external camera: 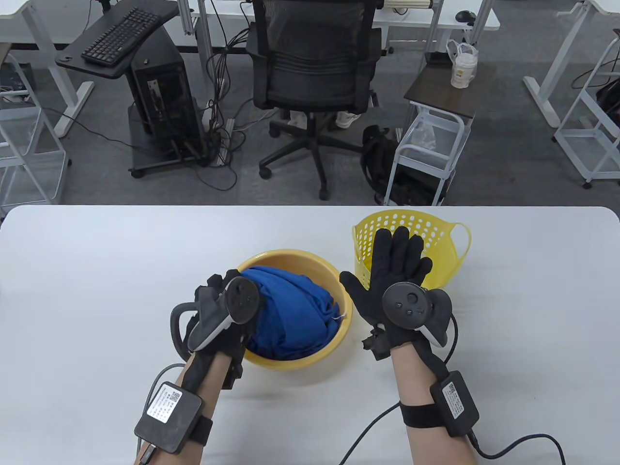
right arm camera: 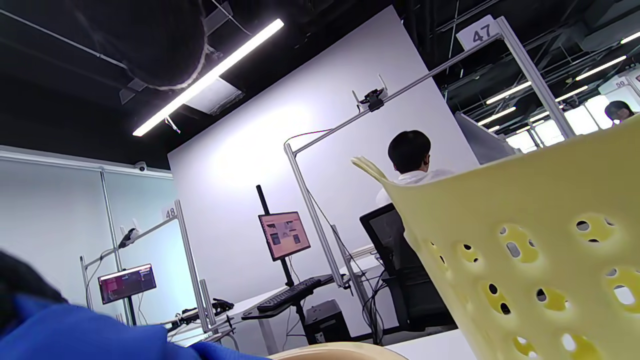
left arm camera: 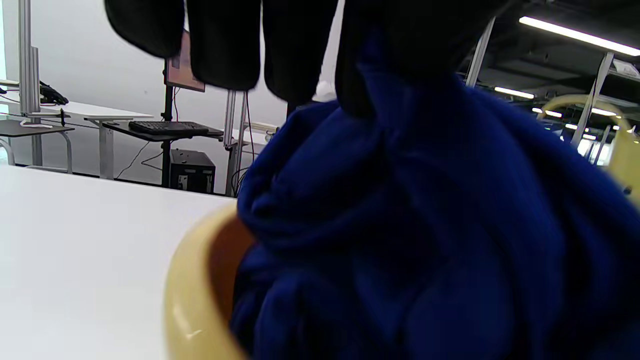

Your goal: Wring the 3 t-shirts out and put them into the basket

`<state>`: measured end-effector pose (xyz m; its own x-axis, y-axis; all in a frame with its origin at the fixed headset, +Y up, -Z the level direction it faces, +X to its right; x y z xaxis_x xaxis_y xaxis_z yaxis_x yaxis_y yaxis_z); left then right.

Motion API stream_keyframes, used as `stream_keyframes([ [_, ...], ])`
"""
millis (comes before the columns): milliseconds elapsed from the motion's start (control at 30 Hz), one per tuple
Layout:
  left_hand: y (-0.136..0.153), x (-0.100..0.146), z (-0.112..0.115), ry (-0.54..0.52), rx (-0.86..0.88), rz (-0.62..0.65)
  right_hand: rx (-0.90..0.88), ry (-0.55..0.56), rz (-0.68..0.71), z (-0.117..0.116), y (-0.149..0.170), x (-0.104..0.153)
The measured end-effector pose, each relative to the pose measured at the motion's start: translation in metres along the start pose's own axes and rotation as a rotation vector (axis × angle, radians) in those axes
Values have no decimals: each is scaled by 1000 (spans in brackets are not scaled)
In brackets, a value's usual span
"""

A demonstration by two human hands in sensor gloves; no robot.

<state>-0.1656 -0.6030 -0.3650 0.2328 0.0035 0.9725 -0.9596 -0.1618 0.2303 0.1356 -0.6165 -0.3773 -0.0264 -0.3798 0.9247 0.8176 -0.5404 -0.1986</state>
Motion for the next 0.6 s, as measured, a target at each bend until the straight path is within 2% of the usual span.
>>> stream_keyframes([
  [33,-2,-1,-19,3,-19,-10,-15,3,-3,2,0,0],
  [100,-8,2,-54,-94,-3,-32,-53,11,-12,7,2,0],
  [200,-17,6,-92,-185,-36,-49,-96,13,-26,12,4,0],
  [233,-21,6,-97,-187,-68,-54,-102,13,-28,14,4,0],
  [267,-25,5,-97,-146,-116,-49,-105,14,-30,15,5,0],
  [300,-29,4,-96,-57,-202,-46,-109,16,-32,16,5,1],
  [333,-31,6,-96,-34,-241,-75,-115,16,-34,18,5,2],
  [400,-34,10,-100,-107,-244,-43,-123,12,-36,21,5,3],
  [500,-29,18,-118,-199,-107,-13,-142,20,-25,25,3,4],
  [600,-19,24,-139,-198,119,11,-152,4,-7,26,0,5],
])
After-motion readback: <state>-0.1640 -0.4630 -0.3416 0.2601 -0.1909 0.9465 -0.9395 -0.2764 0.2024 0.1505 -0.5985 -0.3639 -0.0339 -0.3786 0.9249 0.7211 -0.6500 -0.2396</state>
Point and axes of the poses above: the tracker on the back of each hand, its own y axis roughly to the little-finger side, its own x axis roughly from the fingertips to the wrist, z = x × y, the point moved 1 cm from there along -x, roughly from the wrist to the fingertips, and after that the axes turned 13 degrees about -z, right-handed, at the moved point
